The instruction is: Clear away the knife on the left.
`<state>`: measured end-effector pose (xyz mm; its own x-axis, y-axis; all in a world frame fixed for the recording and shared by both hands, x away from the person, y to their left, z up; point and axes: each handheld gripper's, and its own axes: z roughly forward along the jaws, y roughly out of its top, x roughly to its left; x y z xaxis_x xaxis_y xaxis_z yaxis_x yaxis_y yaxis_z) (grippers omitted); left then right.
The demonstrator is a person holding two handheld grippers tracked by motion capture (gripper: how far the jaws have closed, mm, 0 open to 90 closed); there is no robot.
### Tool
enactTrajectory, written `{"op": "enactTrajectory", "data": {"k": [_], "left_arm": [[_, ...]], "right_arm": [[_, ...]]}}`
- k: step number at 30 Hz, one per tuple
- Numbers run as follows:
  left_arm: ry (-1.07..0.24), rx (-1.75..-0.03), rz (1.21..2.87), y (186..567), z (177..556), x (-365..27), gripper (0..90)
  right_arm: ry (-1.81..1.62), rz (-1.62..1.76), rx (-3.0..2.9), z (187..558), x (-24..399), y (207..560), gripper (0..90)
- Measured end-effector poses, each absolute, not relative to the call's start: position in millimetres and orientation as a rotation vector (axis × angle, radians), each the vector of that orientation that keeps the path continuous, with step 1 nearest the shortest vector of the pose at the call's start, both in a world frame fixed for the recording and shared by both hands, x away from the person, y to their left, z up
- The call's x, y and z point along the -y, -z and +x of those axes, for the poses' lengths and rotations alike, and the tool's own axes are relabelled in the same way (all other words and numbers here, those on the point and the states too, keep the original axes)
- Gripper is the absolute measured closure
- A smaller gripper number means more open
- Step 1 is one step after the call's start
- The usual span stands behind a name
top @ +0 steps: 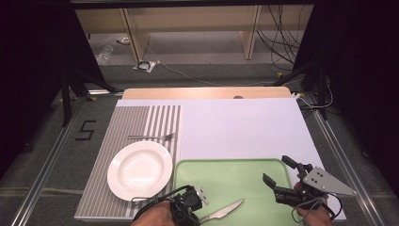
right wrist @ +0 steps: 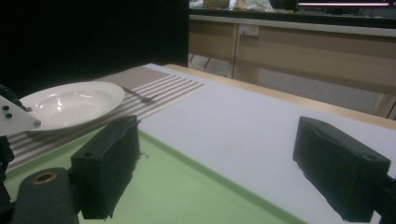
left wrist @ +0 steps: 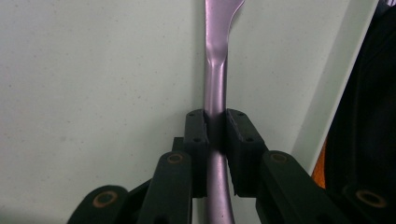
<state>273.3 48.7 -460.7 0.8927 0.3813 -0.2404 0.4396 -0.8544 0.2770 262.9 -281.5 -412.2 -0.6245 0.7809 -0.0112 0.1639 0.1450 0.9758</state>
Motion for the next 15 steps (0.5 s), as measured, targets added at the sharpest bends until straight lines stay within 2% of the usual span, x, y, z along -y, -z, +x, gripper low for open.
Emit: {"op": "enactTrajectory", "data": {"k": [5,11,15], "left_arm": [[0.254,-0.611,2.727,460.5,273.2,-49.2,77.0],[0.182,-0.605,2.664,449.1,271.9,-49.0,44.6],[0.092,-0.617,2.624,444.8,271.1,-45.5,34.8]], "right_arm": [[-1.507,0.901,-1.898,262.6,281.3,412.1,15.5],[-1.509,0.902,-1.898,262.7,281.3,412.1,15.5],[-1.51,0.899,-1.897,262.6,281.3,411.9,15.5]]}}
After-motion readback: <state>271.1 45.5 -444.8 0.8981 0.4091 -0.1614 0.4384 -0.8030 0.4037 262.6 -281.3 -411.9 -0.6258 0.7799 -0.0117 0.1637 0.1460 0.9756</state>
